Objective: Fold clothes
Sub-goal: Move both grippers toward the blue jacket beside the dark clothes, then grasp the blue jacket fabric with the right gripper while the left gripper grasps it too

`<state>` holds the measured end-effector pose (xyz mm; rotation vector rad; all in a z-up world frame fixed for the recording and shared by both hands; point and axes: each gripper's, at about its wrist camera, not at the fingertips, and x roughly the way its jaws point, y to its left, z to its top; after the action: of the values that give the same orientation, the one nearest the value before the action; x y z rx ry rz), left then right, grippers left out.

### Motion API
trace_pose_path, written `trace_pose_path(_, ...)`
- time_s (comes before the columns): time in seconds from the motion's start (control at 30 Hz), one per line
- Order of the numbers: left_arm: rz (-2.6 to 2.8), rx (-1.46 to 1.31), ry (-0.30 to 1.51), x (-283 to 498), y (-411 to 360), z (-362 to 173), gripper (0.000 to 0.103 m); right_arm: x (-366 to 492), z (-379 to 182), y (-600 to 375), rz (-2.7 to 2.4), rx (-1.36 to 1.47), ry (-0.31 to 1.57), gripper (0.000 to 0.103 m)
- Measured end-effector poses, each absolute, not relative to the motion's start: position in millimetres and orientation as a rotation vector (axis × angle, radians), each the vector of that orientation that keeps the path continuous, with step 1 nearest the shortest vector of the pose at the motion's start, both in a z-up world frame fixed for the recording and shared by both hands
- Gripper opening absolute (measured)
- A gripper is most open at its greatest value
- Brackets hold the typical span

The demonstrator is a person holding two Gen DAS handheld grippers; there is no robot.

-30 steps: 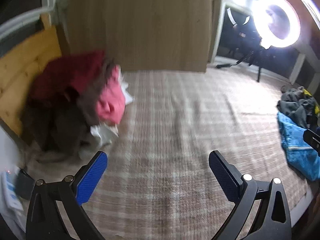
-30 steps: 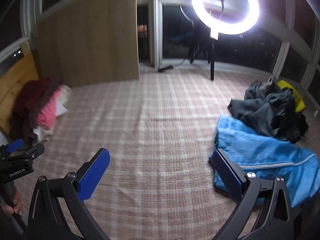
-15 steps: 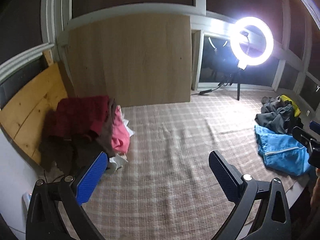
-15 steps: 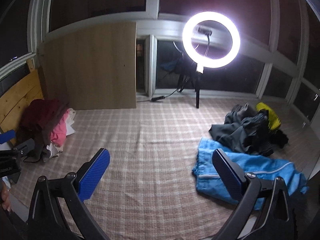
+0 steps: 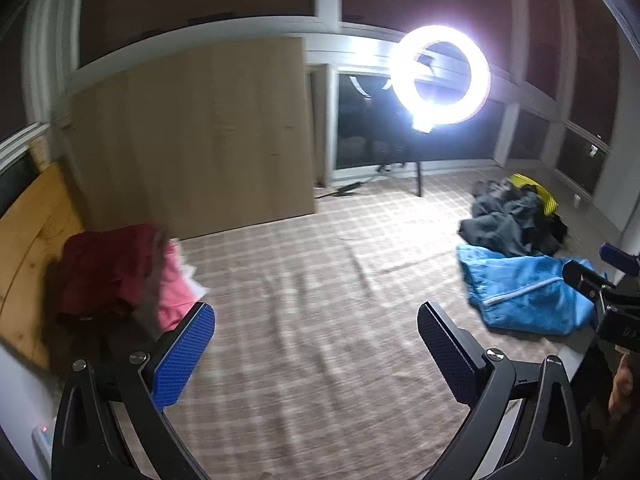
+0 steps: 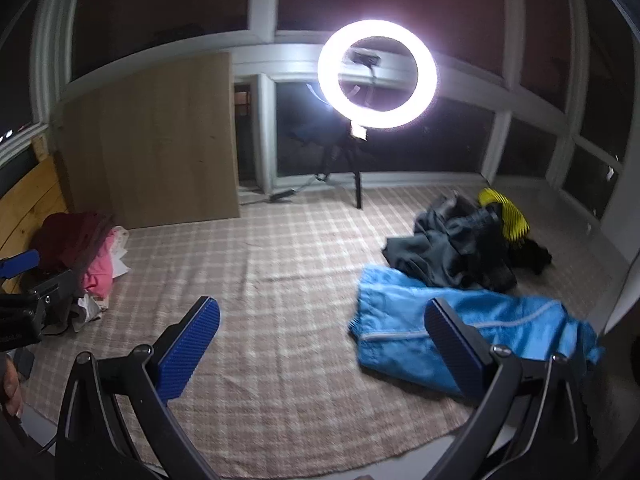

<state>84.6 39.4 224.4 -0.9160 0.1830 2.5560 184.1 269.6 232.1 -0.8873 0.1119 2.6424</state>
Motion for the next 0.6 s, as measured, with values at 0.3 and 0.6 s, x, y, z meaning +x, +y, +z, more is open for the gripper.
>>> trace_pose_path(0.3,2.379,-0.894,0.264,93,124,222,0.102,233,212,367,2.429,-0.875,0.254,0.103)
trace_pose_path(0.6,2.212,-0.851,0.379,123,248,221,0.102,316,187,506,2.201,-0.829,0.363,0.103)
